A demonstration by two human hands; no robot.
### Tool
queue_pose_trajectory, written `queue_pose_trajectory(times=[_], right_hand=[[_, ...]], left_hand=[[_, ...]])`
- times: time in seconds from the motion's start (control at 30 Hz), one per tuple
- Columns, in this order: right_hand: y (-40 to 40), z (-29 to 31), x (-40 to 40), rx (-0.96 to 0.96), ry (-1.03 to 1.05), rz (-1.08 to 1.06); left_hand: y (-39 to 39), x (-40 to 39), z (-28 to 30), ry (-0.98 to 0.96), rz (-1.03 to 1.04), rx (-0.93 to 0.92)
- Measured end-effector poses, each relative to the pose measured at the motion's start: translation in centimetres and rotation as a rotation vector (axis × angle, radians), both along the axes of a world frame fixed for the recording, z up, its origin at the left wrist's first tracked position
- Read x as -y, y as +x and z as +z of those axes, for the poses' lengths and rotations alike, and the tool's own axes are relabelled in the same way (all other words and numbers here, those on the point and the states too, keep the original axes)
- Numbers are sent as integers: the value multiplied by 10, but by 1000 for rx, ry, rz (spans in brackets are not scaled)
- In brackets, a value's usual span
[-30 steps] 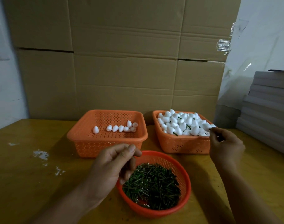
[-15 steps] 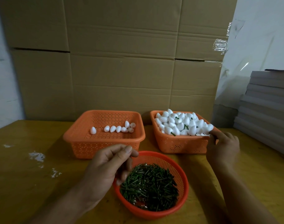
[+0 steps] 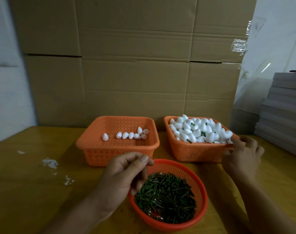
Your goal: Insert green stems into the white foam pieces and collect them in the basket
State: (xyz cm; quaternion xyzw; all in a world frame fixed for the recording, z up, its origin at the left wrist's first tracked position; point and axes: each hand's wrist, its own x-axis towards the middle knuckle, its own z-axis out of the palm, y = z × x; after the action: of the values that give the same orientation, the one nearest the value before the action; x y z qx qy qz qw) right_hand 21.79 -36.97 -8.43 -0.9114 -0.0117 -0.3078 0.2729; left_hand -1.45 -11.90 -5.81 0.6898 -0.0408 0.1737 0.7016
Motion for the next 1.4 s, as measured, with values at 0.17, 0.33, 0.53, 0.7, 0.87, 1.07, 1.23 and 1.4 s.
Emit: queue_pose_trajectory(times=[0.17,0.33,0.53,0.7,0.87,1.07,1.23,1.4], right_hand=[[-15,16,-9,159,265,92],[-45,34,-28,332,405,334],[-83,37,-56,377,257,640],[-98,33,-61,366,174,739],[-103,37,-60,374,196,774],[-106,34,-62,345,161,838],[-105,33,-62,348,142,848],[-104,33,-63,368,135,849]], left_hand=[[1,-5,2,39,49,-26],[15,-36,26,100,211,-28],[85,-108,58,655,544,-238],[145,-152,52,1134,573,-584],[167,-171,47,1357,422,-800],[175,-169,36,1727,308,-908],[177,-164,31,1870,215,-1018],[179,-164,26,1842,212,-973]])
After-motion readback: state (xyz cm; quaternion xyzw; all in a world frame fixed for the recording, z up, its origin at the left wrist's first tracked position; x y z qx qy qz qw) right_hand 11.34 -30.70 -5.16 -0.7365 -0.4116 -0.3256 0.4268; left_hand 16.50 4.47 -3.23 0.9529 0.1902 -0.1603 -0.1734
